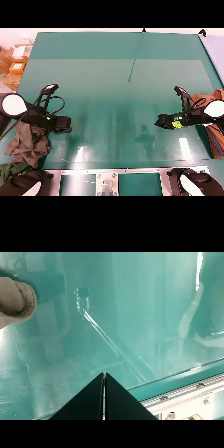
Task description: Fold the shirts.
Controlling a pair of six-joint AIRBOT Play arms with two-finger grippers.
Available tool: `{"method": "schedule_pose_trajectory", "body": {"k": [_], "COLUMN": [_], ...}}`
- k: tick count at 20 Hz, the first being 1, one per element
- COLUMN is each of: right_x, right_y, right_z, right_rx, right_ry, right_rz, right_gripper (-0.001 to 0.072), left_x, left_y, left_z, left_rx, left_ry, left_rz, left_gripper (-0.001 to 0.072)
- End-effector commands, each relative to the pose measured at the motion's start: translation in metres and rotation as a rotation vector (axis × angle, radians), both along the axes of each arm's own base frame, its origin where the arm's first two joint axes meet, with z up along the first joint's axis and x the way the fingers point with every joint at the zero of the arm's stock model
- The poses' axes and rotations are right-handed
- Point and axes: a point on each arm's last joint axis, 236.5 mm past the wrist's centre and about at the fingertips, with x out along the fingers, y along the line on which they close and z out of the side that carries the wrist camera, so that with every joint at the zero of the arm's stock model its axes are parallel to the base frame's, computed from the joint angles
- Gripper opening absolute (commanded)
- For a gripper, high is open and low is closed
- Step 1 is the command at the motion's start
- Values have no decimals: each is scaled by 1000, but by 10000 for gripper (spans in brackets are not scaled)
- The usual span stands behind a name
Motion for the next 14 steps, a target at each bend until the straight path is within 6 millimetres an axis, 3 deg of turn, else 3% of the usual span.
{"method": "schedule_pose_trajectory", "body": {"k": [1,2,3,4,6,7,8,9,11,12,14], "right_x": [0,0,0,0,0,0,0,0,0,0,0], "right_y": [0,0,0,0,0,0,0,0,0,0,0], "right_z": [0,0,0,0,0,0,0,0,0,0,0], "right_rx": [1,1,1,0,1,1,1,1,1,1,1], "right_ry": [1,1,1,1,1,1,1,1,1,1,1], "right_rz": [0,0,0,0,0,0,0,0,0,0,0], "right_gripper": [18,18,17,18,17,18,17,18,18,17,17], "left_x": [-1,-6,-13,-19,-20,-17,-12,-6,0,-1,-10], "left_y": [1,7,26,57,138,173,193,202,203,205,220], "left_z": [-1,-2,-4,-4,8,18,21,14,-21,-41,-80], "left_rx": [6,31,114,244,585,738,811,805,690,644,629], "left_ry": [2,25,66,92,95,71,44,25,39,69,138], "left_rz": [0,2,19,36,122,167,188,219,266,259,215], "left_gripper": [28,28,27,27,29,153,546,668,675,720,720]}}
